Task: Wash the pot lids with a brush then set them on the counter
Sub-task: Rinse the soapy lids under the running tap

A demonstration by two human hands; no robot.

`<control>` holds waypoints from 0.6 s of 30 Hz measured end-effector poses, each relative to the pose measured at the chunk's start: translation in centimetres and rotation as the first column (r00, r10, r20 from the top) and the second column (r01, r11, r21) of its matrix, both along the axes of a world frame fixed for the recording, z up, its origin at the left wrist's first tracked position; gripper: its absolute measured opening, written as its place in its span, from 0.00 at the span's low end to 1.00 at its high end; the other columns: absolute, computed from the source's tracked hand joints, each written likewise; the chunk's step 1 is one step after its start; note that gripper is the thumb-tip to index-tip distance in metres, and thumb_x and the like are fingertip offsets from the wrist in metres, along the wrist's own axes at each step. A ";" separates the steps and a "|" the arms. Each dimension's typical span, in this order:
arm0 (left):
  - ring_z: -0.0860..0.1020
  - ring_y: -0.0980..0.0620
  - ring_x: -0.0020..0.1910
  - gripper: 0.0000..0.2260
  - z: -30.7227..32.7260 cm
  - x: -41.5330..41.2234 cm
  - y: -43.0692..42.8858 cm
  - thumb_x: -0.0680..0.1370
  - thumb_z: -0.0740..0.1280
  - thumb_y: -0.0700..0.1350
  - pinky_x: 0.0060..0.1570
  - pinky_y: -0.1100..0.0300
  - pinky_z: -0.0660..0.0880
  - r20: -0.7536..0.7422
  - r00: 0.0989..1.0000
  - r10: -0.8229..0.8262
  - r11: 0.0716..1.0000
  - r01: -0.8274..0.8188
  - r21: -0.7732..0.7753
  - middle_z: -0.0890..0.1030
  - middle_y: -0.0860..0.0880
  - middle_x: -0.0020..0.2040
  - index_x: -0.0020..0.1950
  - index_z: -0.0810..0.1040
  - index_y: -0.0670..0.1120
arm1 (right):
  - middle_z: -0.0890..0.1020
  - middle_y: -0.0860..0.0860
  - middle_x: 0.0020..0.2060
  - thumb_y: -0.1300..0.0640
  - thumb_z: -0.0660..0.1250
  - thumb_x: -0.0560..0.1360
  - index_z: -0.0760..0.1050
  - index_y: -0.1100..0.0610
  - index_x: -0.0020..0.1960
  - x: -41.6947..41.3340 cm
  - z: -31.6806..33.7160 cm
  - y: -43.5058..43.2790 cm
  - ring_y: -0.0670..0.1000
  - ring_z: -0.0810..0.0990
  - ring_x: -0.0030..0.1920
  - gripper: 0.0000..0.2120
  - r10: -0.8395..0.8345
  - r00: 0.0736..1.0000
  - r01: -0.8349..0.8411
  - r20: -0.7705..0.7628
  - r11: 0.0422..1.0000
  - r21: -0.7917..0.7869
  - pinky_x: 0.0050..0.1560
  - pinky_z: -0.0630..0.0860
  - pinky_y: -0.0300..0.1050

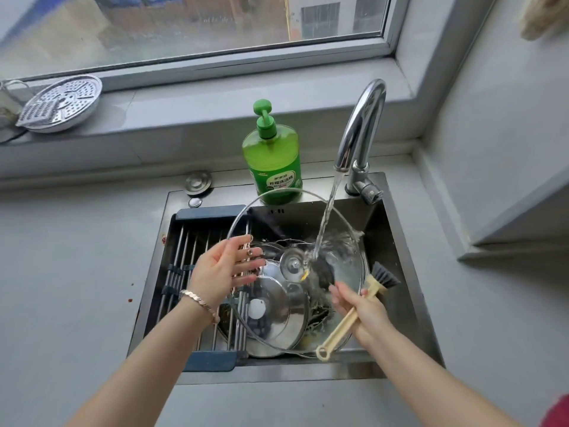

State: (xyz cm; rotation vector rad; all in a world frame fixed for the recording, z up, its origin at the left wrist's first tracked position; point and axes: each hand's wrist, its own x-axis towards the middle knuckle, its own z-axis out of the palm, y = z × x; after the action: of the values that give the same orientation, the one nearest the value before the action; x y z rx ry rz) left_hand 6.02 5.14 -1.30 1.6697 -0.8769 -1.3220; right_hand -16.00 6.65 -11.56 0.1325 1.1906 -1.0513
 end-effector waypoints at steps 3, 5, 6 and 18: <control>0.84 0.50 0.42 0.12 -1.2 1.2 0.5 0.80 0.55 0.49 0.41 0.55 0.81 -0.068 0.994 0.087 0.996 -0.087 0.002 0.83 0.45 0.48 0.53 0.76 0.48 | 0.82 0.62 0.36 0.74 0.64 0.73 0.60 0.55 0.44 -0.1 1.9 -1.3 0.55 0.84 0.34 0.18 -0.026 0.993 0.009 -0.117 0.989 -0.146 0.33 0.81 0.43; 0.83 0.51 0.40 0.11 -2.9 1.4 0.8 0.81 0.55 0.49 0.40 0.54 0.81 -0.164 0.969 0.182 0.982 -0.171 0.081 0.82 0.43 0.48 0.52 0.75 0.47 | 0.81 0.64 0.40 0.75 0.63 0.73 0.60 0.55 0.43 -0.5 3.5 -2.2 0.55 0.84 0.35 0.17 0.014 0.971 -0.074 -0.239 0.966 -0.246 0.37 0.82 0.45; 0.83 0.50 0.40 0.11 -3.9 1.3 0.8 0.81 0.54 0.49 0.40 0.54 0.80 -0.231 0.944 0.237 0.968 -0.209 0.138 0.81 0.43 0.48 0.51 0.74 0.47 | 0.81 0.64 0.40 0.75 0.63 0.73 0.60 0.56 0.42 -0.8 4.4 -2.6 0.55 0.84 0.34 0.17 0.036 0.951 -0.128 -0.308 0.950 -0.286 0.37 0.82 0.45; 0.82 0.43 0.29 0.06 -7.6 -2.6 1.2 0.82 0.54 0.42 0.24 0.57 0.78 -0.493 0.770 0.406 0.875 -0.170 0.454 0.81 0.35 0.32 0.54 0.67 0.39 | 0.80 0.64 0.34 0.70 0.68 0.71 0.66 0.62 0.42 -4.8 7.4 -4.6 0.47 0.82 0.28 0.11 0.275 0.448 -0.612 -0.851 0.788 -0.067 0.32 0.79 0.37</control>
State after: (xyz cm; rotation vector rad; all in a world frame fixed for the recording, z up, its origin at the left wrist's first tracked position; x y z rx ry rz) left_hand 3.37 6.31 -8.87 1.4592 0.0217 -1.7105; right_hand -20.75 2.03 -4.14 -1.0678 1.6817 -0.8097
